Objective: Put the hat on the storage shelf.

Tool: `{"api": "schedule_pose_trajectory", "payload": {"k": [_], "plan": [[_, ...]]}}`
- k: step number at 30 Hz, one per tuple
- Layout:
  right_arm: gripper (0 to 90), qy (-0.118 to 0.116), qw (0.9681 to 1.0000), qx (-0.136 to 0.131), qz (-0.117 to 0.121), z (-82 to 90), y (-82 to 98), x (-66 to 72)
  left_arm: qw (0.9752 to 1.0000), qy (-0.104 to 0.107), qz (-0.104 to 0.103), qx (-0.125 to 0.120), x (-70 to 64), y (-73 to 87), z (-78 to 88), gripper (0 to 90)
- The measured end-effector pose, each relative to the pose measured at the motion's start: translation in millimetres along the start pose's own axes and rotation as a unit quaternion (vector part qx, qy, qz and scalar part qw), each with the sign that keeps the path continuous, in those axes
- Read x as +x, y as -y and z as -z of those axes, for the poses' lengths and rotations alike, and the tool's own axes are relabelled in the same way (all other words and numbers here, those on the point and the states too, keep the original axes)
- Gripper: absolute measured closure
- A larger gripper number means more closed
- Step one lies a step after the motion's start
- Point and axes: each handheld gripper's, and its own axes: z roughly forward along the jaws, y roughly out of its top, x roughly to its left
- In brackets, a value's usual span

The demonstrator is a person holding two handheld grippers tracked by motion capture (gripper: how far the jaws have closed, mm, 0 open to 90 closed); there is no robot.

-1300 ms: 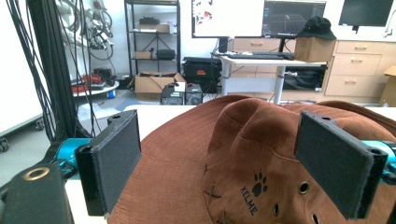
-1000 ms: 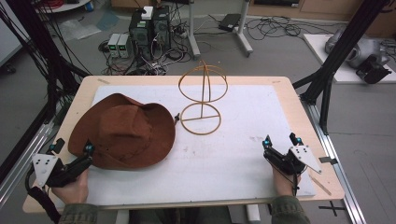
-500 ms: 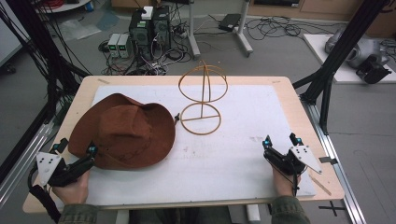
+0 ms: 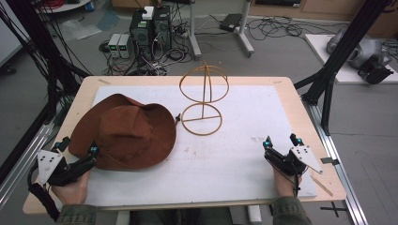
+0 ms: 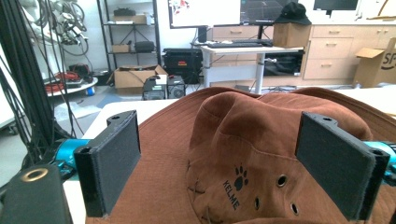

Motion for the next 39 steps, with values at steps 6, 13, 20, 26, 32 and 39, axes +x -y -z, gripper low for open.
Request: {"api": "schedule_pose_trajectory", "payload": {"k": [6, 13, 20, 26, 32, 39], "plan": [[11.0, -0.002, 1.0, 0.001, 0.003, -0.8, 0.4, 0.3, 0.9999, 0.005, 0.01, 0.006, 5.6, -2.3, -0.3, 14.4], [11.0, -0.002, 1.0, 0.003, 0.002, -1.0, 0.9, 0.7, 0.9988, 0.029, 0.014, 0.036, 7.4, -4.1, -6.3, 14.3], [11.1, -0.003, 1.0, 0.004, 0.004, -1.9, 1.3, 0.1, 0.9937, 0.069, -0.008, 0.088, -1.4, -6.3, -18.4, 15.6], [11.1, -0.004, 1.0, 0.003, 0.004, -2.1, 1.3, 0.1, 0.9901, 0.083, -0.016, 0.112, -10.7, -6.9, -27.0, 15.6], [11.0, -0.005, 0.9999, 0.008, 0.003, -2.2, 1.4, 0.2, 0.9829, 0.099, 0.001, 0.155, -16.3, -5.3, -38.9, 17.9], [11.0, -0.014, 0.9998, 0.013, 0.003, -3.3, 1.5, 0.6, 0.9762, 0.107, 0.016, 0.188, -18.2, -4.5, -56.1, 19.2]]}}
